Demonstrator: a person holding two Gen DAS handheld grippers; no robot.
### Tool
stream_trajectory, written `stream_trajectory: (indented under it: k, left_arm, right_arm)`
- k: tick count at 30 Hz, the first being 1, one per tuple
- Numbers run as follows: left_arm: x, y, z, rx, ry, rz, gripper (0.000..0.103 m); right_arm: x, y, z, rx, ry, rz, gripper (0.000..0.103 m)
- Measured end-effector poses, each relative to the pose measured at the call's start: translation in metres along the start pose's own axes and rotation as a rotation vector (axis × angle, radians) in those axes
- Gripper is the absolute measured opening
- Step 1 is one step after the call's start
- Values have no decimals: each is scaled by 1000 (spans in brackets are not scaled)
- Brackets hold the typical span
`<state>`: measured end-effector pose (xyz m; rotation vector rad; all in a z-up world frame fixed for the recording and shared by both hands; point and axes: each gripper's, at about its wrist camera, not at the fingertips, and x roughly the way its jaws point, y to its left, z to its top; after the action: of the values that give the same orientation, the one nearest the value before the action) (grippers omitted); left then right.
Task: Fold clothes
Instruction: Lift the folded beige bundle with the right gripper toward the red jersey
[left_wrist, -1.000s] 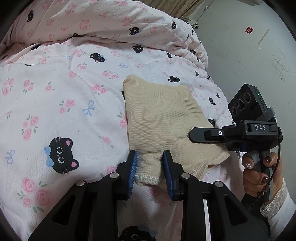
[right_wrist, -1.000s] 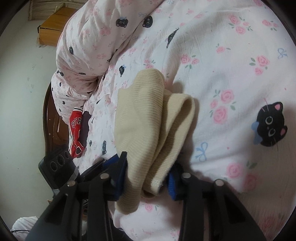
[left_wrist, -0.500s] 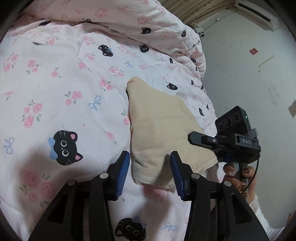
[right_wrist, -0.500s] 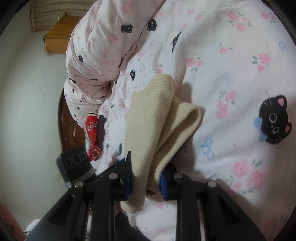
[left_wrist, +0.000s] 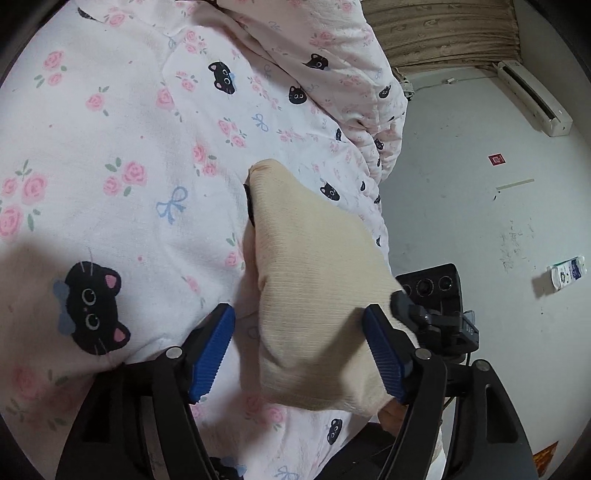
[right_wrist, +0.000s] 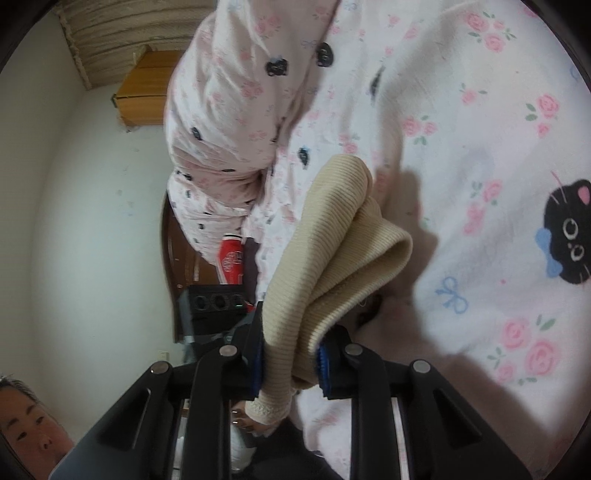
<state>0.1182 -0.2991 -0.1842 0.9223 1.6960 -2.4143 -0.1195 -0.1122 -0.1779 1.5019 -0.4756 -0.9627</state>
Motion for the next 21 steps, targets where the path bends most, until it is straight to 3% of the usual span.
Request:
stream_trajectory:
  k: [4,10,13,19,21]
  left_arm:
    - [-1,1,2,-40,-7,-88,70]
    - [6,12,3,-180,19,-293,70]
    - [10,17,4,-234,23,-369,70]
    - [9,19,7,-250,15,-404,69]
    - [7,17,6,-230,16,-388,51]
  right_arm:
    - [-5,6,0,-3,-11,66,23]
    - [-13,15,0,-19,-26,164,22]
    - [-14,17,1,-26,-27,170,22]
    - [-7,17,1,-20,-3,149,22]
    - [-6,17,1,-23,1,140,22]
